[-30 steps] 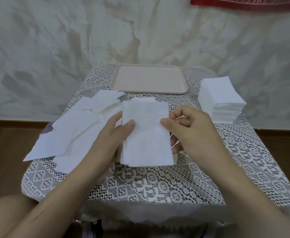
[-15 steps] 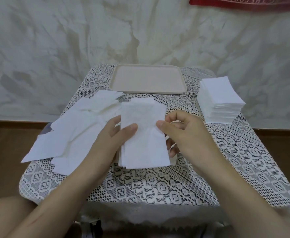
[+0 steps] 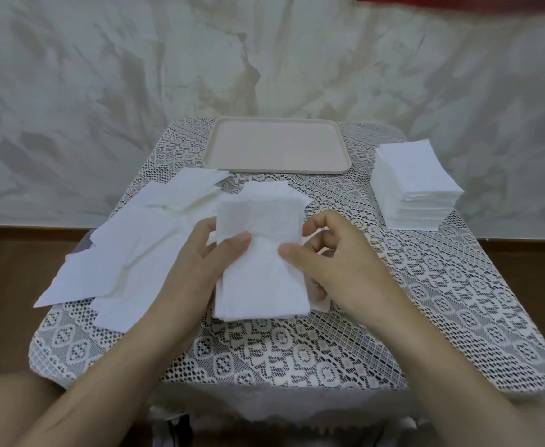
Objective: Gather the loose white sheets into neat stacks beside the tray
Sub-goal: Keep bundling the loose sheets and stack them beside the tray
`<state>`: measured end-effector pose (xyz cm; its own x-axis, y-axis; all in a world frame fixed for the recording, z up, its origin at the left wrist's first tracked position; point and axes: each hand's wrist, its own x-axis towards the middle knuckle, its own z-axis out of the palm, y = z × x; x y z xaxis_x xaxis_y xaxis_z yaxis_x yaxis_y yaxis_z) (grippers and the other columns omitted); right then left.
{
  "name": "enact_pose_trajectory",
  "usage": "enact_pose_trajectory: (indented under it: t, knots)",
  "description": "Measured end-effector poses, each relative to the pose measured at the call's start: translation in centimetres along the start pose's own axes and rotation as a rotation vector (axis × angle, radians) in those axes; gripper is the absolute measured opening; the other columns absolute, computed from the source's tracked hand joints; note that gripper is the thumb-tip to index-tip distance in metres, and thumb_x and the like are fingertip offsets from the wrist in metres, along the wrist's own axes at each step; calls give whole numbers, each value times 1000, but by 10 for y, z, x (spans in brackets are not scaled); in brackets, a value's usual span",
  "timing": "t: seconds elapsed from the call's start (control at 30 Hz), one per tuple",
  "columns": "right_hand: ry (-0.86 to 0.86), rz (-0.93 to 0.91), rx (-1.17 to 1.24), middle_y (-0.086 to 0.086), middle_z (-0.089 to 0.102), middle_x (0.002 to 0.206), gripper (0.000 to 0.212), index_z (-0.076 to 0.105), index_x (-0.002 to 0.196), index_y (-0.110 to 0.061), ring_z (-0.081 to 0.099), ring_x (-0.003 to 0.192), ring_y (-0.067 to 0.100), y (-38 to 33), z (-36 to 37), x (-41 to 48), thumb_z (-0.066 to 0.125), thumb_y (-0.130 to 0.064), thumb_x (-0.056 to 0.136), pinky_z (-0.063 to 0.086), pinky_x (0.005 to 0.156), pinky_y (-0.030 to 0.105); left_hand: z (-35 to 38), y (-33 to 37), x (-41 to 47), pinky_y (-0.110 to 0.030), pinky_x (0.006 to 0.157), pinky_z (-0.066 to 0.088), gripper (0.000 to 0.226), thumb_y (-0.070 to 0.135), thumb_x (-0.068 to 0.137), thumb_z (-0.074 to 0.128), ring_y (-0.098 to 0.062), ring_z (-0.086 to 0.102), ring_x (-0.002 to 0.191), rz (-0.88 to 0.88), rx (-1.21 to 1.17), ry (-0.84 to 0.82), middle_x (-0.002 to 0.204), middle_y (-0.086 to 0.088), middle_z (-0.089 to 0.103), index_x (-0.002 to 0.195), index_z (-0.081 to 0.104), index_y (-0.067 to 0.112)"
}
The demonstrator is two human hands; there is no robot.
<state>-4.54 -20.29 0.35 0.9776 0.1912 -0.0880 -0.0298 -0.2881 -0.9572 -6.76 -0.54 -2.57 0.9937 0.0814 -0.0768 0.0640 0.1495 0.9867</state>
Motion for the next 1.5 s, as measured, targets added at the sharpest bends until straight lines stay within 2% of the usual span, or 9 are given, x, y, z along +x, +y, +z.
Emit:
enact_pose_trajectory:
  t: [0.23,0.37,0.47,0.63,0.73,0.87,1.0,1.27,1.5]
  knots:
    - [-227,62,113,-14,76,109,64,54,140,-27,75,92,7,-3,0,5,68,-59,86,55,87,31,-1,9,-2,-41,86,63,54,34,90,63,-29,73,117,48,-71,-43,128,-10,74,141,57,16]
    - [-325,80,184,-3,77,112,46,61,130,-22,75,100,13,-4,3,4,70,-44,90,58,88,29,-5,14,5,-34,84,62,73,50,72,85,-17,77,104,67,-5,1,111,-3,80,129,60,11]
    - [-295,70,215,4,75,116,42,61,130,-20,76,102,18,0,5,6,74,-35,93,61,87,36,-8,15,-4,-51,96,58,49,41,88,64,-26,72,118,38,30,-89,127,-4,75,134,62,24]
    - [-264,65,171,1,77,106,40,66,122,-20,77,91,17,0,6,13,69,-46,92,62,81,33,-13,18,-1,-38,86,65,38,30,93,70,-23,76,110,7,42,-98,122,-5,78,130,66,21]
    - [-129,6,-54,-2,76,91,28,73,104,-21,72,76,11,7,-8,26,64,-46,95,57,71,30,-19,21,7,-27,65,63,41,35,86,64,-17,79,90,-27,40,-3,109,-5,81,123,67,19]
    - [50,62,-622,-12,62,90,21,64,106,-28,61,84,10,25,-32,37,70,-44,93,41,66,28,-29,23,11,-36,80,58,47,37,84,65,-19,78,102,-24,90,50,114,1,80,129,65,23]
    - [69,100,-701,-10,59,85,25,57,107,-27,60,80,14,31,-33,39,70,-44,93,41,65,32,-32,22,11,-41,86,57,41,37,86,63,-20,78,101,-41,104,50,113,1,80,125,65,27]
    - [107,-15,-632,-13,62,81,11,61,88,-28,58,77,11,37,-28,43,67,-28,96,38,63,27,-31,19,10,-39,81,55,44,38,83,65,-19,78,99,-67,99,79,112,2,80,126,65,26]
    - [95,-26,-211,-8,64,69,13,58,93,-29,59,67,15,40,-32,48,70,-23,91,46,71,36,-32,18,11,-39,83,56,46,39,83,65,-19,78,101,-63,113,89,113,2,80,127,65,25]
